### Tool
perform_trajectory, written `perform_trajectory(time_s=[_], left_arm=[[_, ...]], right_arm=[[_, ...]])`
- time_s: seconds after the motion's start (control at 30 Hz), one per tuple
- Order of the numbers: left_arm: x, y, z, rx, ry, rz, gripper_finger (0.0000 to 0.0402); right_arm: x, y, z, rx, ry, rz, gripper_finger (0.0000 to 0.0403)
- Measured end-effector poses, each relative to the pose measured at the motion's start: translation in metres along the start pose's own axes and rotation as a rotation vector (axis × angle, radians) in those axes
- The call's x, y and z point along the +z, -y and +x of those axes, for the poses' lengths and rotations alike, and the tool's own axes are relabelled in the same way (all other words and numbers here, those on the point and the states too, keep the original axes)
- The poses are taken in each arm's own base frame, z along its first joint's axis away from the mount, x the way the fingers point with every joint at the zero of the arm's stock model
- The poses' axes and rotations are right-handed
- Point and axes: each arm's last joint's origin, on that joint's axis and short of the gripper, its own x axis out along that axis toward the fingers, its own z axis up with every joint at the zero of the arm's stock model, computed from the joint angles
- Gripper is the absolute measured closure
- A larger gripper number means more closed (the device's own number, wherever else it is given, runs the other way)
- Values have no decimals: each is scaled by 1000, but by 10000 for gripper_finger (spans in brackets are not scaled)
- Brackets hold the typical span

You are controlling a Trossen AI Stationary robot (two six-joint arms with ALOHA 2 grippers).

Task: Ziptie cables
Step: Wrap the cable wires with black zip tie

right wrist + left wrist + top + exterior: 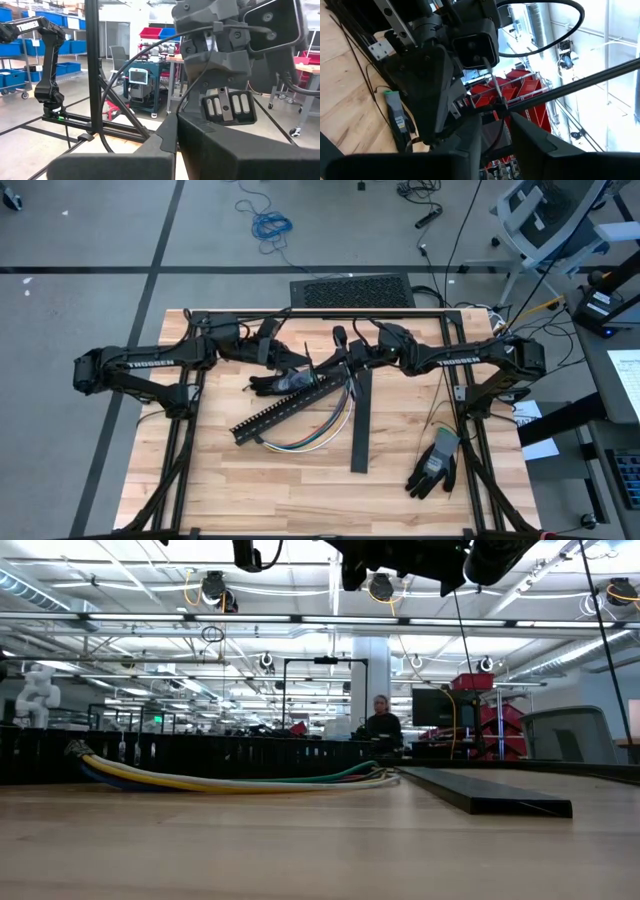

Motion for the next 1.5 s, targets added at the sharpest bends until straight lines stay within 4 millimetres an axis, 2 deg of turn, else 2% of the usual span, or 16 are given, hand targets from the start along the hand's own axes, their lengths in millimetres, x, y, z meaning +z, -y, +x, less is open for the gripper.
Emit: perform_trajectory(time_s=[0.3, 0.93, 1.37, 1.5], left_arm=[[-1, 0, 0, -13, -32, 1, 270], [1, 0, -1, -12, -26, 59, 269], [11, 20, -27, -73, 44, 141, 269], [13, 20, -39, 3, 83, 246, 269]], right_arm=[[0, 1, -1, -5, 0, 0, 403], [0, 3, -1, -15, 2, 2, 403], [4, 14, -7, -52, 37, -7, 403], [6, 18, -9, -87, 57, -11, 403]])
